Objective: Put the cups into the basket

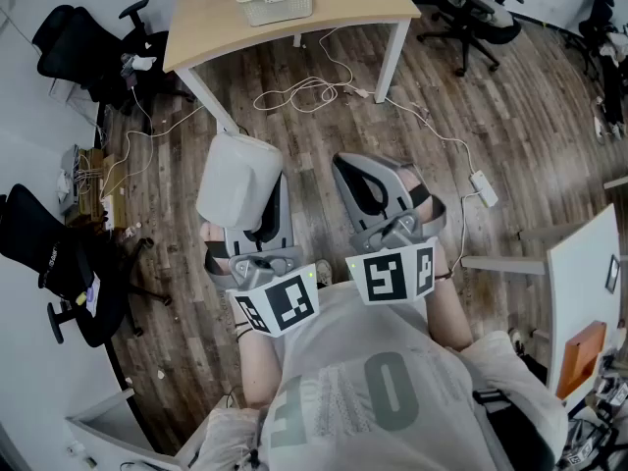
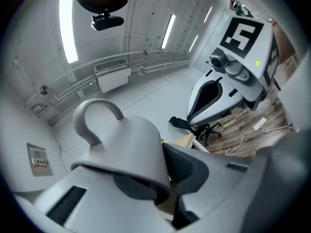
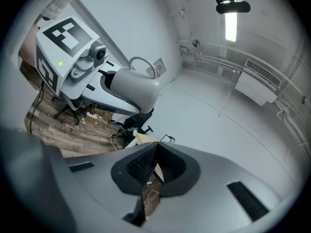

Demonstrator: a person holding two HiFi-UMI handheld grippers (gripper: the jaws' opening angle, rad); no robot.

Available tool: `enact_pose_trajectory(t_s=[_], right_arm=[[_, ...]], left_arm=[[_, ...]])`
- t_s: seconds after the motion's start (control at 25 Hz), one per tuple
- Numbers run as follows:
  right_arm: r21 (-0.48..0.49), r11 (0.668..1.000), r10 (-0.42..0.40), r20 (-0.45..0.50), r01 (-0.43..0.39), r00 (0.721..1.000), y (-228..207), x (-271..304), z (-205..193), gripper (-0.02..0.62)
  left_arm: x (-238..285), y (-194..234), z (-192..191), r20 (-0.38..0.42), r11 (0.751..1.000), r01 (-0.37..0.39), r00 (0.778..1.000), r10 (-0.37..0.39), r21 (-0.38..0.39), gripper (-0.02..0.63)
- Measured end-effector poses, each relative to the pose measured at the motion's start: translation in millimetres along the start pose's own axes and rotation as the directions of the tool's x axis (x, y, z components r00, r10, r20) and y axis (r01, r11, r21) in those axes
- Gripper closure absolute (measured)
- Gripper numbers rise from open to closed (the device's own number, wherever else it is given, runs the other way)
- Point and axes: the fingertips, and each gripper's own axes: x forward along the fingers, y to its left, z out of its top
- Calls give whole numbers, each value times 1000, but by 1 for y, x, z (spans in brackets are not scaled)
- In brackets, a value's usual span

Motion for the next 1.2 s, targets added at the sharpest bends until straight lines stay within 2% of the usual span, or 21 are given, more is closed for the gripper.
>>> enact_pose_trajectory(t_s=[0.4,0.8,1.2], right_arm=[[-16,1000,-1,1,1,1000,2,2,2,597],[22,1000,10,7,-10,1000,10,19,10,597],[40,998,41,-30,-40,999,45,42,27,597]], left_arm=[[1,2,-5,3,1000,-4,1000,4,-6,551],[1,19,-27,-8,1000,-4,1000,4,-18,551],[-6,44,-54,46,999,16,999,-14,-44,551]])
